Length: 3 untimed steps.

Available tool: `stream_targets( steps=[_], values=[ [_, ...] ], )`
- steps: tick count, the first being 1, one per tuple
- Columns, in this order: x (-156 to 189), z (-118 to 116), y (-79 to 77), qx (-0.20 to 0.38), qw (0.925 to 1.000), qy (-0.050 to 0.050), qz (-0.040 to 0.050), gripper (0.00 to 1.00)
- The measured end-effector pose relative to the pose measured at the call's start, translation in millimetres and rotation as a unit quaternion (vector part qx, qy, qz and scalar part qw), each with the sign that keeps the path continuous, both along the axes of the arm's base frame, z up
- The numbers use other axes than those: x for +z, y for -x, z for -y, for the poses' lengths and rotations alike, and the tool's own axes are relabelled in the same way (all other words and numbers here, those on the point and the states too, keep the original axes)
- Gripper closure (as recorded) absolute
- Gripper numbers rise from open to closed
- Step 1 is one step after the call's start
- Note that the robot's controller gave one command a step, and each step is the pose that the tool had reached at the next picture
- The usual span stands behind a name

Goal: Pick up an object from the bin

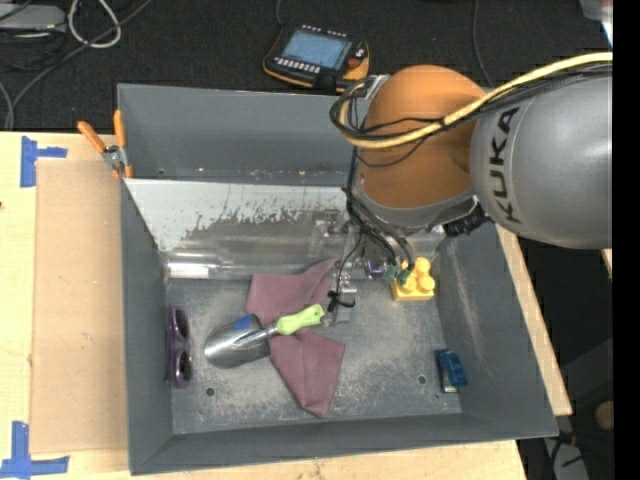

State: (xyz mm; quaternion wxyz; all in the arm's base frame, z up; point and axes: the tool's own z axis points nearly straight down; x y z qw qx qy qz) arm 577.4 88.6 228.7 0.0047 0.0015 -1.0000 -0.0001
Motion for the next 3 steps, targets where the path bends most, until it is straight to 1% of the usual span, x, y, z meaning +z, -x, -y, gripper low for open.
stream_targets(
  steps=[1, 2, 3],
  values=[
    [4.4, 0.8, -1.7, -0.002, 1.0000, 0.000, 0.0042, 0.00],
    [-130.7, -33.1, -34.3, -0.062, 0.9981, -0.001, 0.0046, 0.00],
    [-89.6, -42.5, -42.1, -0.042, 0.9991, 0.000, 0.0087, 0.00]
  ],
)
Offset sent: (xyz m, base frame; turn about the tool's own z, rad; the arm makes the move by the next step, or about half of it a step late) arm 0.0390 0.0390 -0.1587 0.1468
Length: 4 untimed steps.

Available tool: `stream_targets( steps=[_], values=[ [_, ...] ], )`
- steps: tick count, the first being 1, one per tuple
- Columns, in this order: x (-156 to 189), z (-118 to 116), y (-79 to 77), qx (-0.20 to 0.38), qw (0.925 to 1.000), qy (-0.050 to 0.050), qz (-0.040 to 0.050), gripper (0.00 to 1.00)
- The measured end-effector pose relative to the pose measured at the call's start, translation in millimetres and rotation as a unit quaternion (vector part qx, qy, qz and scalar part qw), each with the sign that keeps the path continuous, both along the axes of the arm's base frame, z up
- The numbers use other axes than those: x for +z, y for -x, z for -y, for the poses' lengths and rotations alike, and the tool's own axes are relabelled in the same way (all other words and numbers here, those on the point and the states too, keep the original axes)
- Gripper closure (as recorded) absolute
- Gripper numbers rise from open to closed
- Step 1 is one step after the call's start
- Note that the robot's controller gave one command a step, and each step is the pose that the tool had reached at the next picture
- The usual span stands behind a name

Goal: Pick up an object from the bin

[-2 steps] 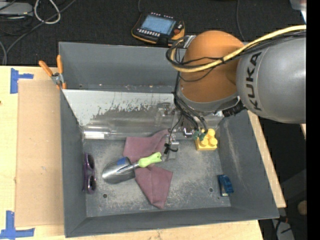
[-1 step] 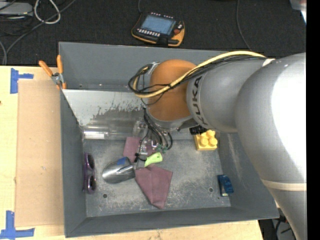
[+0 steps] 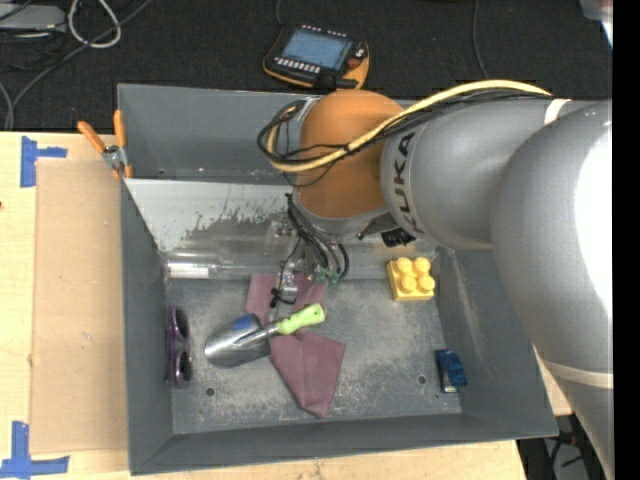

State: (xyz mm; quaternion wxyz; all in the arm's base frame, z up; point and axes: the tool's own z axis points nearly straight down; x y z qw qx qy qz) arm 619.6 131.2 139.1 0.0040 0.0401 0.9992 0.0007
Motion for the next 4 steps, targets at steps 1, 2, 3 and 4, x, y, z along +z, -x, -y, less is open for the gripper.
stream_targets(
  steps=[1, 2, 3, 4],
  values=[
    [-64.2, 4.3, 7.5, -0.024, 0.9997, -0.002, -0.0084, 0.00],
    [-67.6, 24.4, -1.1, -0.023, 0.9997, -0.004, 0.0031, 0.00],
    [-62.3, 4.9, 4.4, -0.023, 0.9997, -0.004, -0.0032, 1.00],
    [-62.3, 5.0, 4.4, -0.023, 0.9997, -0.004, -0.0033, 1.00]
  ],
)
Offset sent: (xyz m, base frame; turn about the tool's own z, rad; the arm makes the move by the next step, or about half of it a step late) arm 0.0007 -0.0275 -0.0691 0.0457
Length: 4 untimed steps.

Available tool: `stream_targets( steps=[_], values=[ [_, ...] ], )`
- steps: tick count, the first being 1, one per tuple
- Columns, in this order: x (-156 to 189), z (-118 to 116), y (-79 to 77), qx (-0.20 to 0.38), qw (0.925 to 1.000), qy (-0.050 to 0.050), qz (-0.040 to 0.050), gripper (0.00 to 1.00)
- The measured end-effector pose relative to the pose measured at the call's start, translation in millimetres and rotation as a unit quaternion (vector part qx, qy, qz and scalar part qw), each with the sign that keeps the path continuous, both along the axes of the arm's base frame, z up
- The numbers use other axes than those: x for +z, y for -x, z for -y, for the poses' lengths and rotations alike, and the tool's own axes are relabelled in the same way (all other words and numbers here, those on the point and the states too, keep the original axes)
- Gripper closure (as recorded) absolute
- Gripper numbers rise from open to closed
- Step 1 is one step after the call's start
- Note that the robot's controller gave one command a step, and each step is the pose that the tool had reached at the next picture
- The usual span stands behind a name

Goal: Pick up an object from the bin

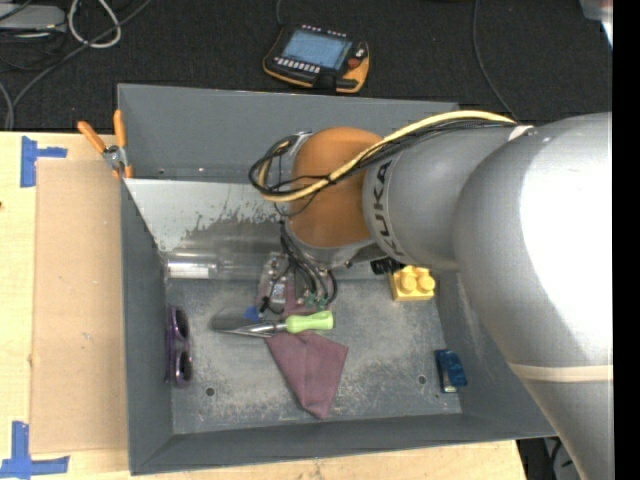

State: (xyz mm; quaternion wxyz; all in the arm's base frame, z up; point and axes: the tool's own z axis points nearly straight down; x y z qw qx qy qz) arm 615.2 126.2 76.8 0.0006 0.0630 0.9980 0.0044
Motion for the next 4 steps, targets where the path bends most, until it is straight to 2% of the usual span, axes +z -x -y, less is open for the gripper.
stream_targets(
  steps=[4],
  values=[
    [45.2, 0.5, 1.0, -0.001, 1.0000, 0.000, -0.0016, 1.00]
  ],
)
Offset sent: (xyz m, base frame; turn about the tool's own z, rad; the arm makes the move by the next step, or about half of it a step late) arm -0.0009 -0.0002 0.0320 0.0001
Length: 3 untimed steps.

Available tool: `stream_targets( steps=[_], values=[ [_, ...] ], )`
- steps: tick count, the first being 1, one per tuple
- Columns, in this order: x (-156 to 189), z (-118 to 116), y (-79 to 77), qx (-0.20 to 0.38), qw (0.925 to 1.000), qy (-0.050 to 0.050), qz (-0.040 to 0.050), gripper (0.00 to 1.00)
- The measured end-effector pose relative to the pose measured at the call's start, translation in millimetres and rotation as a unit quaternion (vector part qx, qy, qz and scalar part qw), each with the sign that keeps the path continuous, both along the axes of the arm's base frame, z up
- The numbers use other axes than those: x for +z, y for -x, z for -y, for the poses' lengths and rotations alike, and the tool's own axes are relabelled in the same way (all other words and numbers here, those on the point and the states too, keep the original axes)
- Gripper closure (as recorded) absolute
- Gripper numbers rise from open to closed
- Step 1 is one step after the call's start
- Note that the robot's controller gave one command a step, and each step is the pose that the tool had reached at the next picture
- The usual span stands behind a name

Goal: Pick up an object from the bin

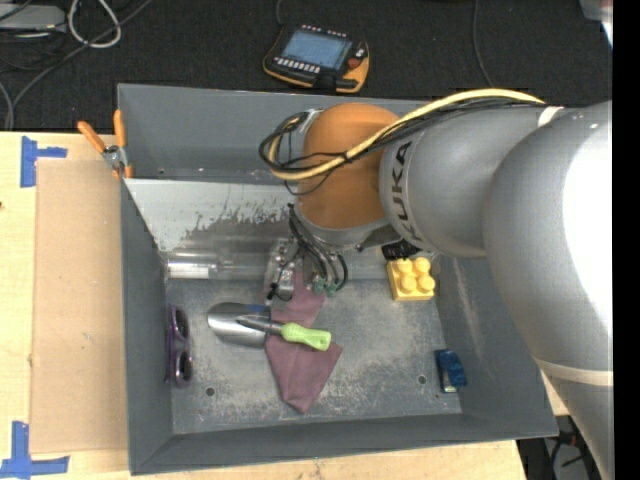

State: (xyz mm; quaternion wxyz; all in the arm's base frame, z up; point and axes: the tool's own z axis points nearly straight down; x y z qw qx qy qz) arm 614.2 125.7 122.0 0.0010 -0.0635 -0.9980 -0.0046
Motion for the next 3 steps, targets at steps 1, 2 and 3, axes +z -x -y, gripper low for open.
stream_targets(
  steps=[1, 2, 3],
  values=[
    [28.1, 0.7, 2.8, 0.000, 1.0000, 0.001, -0.0058, 1.00],
    [57.2, 0.1, -0.4, 0.000, 1.0000, -0.001, 0.0006, 1.00],
    [61.5, 0.2, 0.1, 0.000, 1.0000, 0.000, -0.0006, 1.00]
  ],
)
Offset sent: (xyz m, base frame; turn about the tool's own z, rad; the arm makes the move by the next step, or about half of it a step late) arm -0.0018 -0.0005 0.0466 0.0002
